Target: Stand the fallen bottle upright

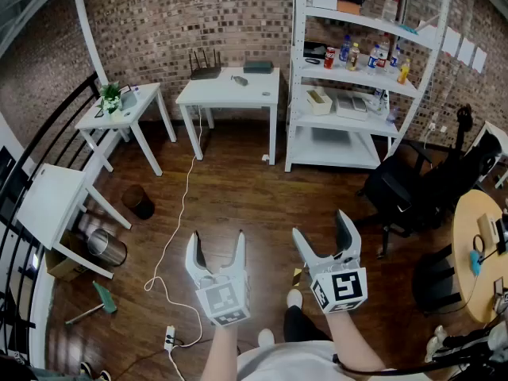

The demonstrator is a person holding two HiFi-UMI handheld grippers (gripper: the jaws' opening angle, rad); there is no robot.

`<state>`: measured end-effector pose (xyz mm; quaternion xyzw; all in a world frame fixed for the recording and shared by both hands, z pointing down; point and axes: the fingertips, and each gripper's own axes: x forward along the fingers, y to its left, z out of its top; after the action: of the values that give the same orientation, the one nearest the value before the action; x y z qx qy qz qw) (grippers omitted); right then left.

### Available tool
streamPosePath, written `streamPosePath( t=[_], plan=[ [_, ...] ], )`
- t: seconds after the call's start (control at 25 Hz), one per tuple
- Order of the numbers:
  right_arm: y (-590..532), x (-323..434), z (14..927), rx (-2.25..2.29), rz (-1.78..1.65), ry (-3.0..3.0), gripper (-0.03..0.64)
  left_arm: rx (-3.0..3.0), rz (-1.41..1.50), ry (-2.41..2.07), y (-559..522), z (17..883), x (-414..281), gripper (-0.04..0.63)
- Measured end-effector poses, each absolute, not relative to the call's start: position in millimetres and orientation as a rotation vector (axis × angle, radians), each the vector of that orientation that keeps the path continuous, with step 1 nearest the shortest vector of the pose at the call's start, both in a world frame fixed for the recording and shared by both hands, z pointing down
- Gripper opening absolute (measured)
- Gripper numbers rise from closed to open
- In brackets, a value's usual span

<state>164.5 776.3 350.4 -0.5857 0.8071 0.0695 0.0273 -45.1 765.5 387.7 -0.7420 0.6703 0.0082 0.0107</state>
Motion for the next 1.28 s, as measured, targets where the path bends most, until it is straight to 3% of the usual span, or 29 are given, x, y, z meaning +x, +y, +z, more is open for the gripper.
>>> streamPosePath(
  t=[0.96,1.28],
  plan=[
    [514.0,230.5,342.5,-1.674,0.343,2.654,0.354,-2.251,0.041,2.125,510.4,368.3,48.7,0.428],
    [443.0,209.7,357.0,-1.572,0.294,2.648,0.354,-2.246,-0.003,2.183,443.6,392.3,26.5,0.430]
  ],
)
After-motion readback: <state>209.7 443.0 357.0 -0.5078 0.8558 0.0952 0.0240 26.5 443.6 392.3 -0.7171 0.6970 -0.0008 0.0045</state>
